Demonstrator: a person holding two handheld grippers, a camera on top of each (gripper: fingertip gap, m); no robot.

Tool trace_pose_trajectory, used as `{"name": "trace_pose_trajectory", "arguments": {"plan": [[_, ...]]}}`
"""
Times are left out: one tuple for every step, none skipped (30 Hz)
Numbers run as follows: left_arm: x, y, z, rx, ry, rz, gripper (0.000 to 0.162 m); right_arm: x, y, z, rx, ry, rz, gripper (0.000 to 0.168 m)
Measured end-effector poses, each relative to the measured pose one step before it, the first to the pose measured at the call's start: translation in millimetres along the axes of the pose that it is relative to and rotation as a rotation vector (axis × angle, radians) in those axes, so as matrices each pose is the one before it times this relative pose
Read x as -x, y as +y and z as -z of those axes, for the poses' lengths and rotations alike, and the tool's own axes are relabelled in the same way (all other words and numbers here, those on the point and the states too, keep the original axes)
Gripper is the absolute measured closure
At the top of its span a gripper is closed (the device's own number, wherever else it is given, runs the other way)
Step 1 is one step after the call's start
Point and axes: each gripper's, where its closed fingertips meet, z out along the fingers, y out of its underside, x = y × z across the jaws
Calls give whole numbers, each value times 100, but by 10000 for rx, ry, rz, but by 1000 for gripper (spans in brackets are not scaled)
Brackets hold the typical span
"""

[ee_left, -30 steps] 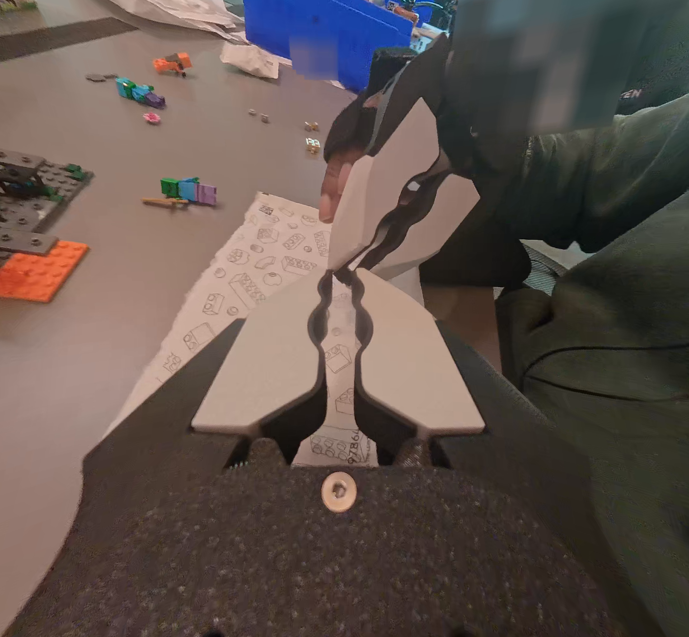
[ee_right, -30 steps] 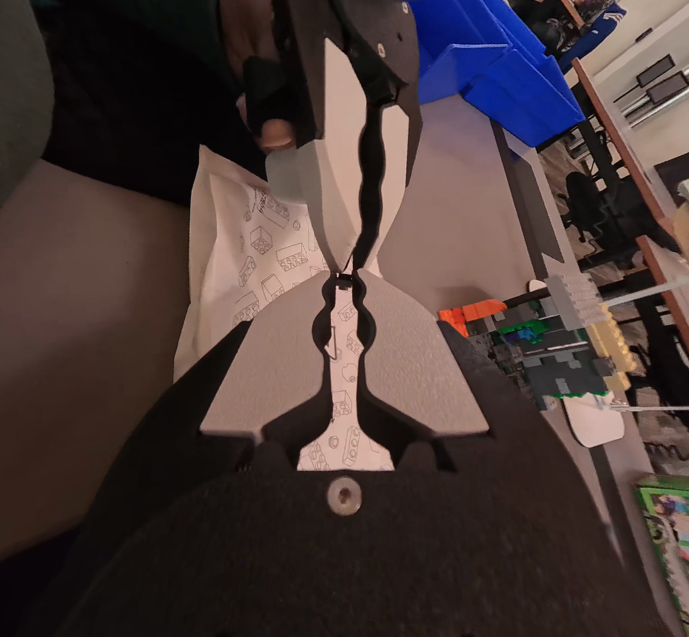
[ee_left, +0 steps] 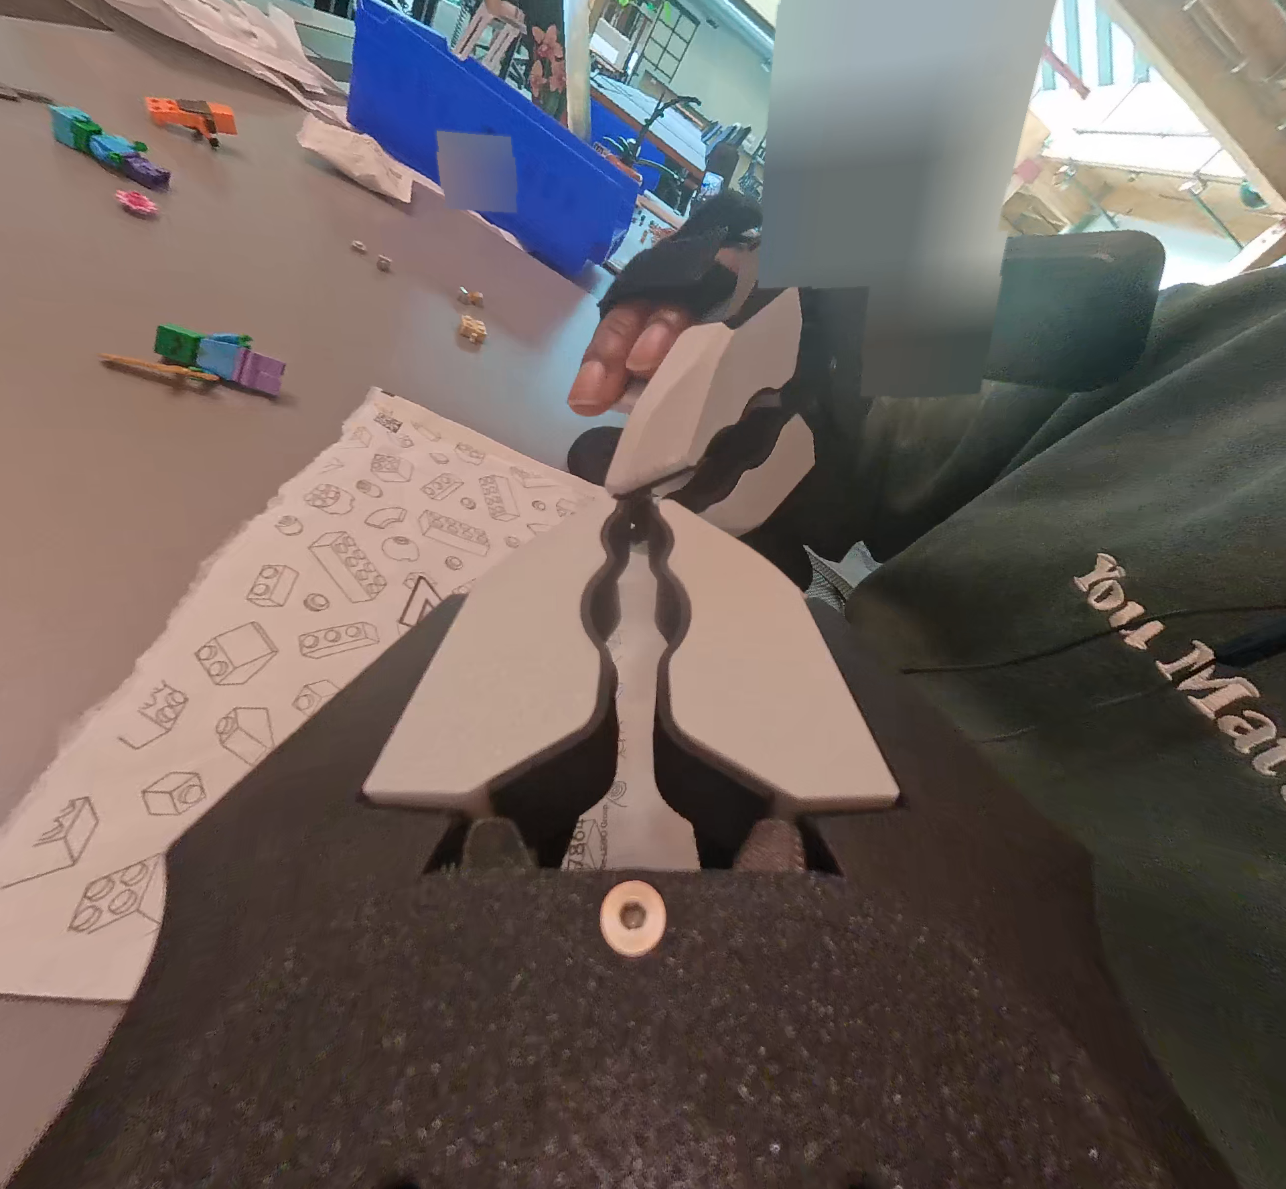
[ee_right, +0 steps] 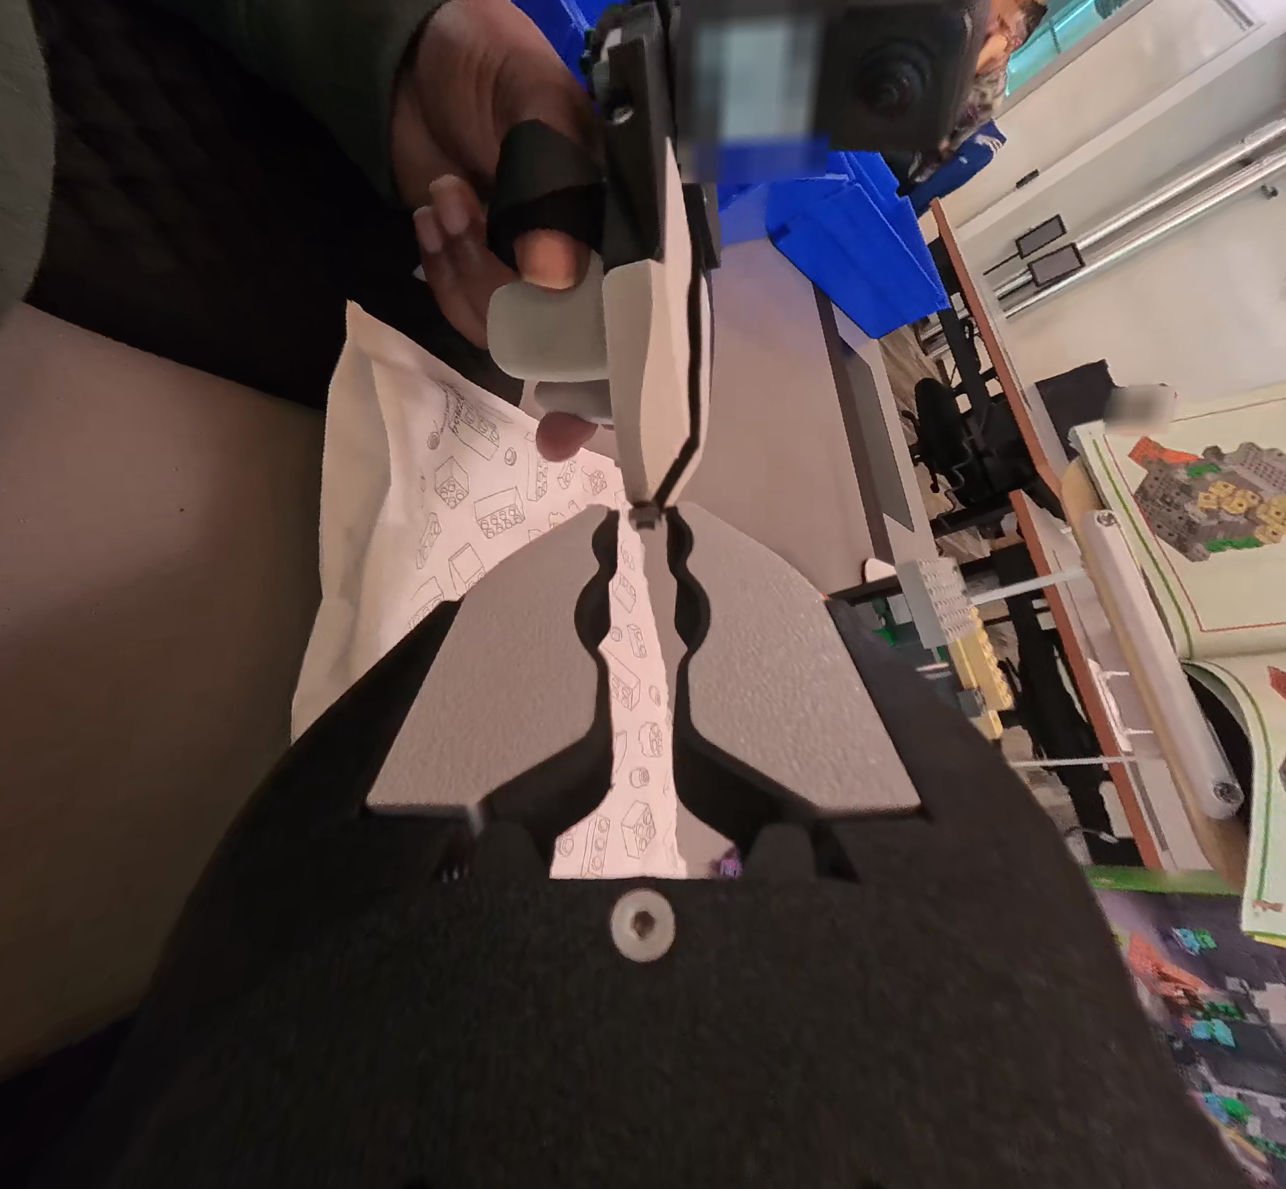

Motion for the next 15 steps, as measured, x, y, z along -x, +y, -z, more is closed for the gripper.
{"name": "trace_pose_trajectory", "arguments": {"plan": [[31, 80, -19, 34, -4, -22, 157, -46, -57, -24, -13, 74, 91, 158], [11, -27, 35, -22, -7, -18, 157, -54, -32, 15, -19, 29, 32, 160], [-53, -72, 29, -48, 24, -11, 157, -69, -71, 27, -51, -5, -126, 161], [-31, -92, 15, -60, -20, -63, 157, -86, -49, 26, -45, -19, -227, 161], [6, -70, 11, -36, -85, -151, 157, -70, -9, 10, -37, -28, -235, 160], [14, -59, 3, -21, -138, -230, 157, -82, -17, 20, -55, -17, -236, 160], [-22, -101, 19, -53, -130, -264, 157, -56, -56, 40, -92, -31, -283, 160], [-75, -47, 25, -14, -83, -220, 158, -18, -77, 58, -104, -75, -340, 160], [-119, -88, 51, -44, -29, -186, 158, -115, 197, 41, 68, -25, -323, 160], [-648, -481, 199, -286, 308, -96, 162, -169, 765, -14, 343, 29, -165, 160], [-569, -382, 142, -99, 188, -108, 162, -2, 832, -46, 240, -43, -94, 160], [-123, -120, 63, 77, -190, -421, 162, 224, 250, 71, -150, -144, -302, 160], [175, 26, 49, 156, -333, -394, 162, 253, -145, 135, -263, -128, -392, 160], [255, 158, 16, 174, -215, -142, 162, 114, -69, 68, -94, 14, -168, 160], [334, 297, -36, 172, -134, 55, 162, 46, 64, -6, 38, 77, 50, 160]]}}
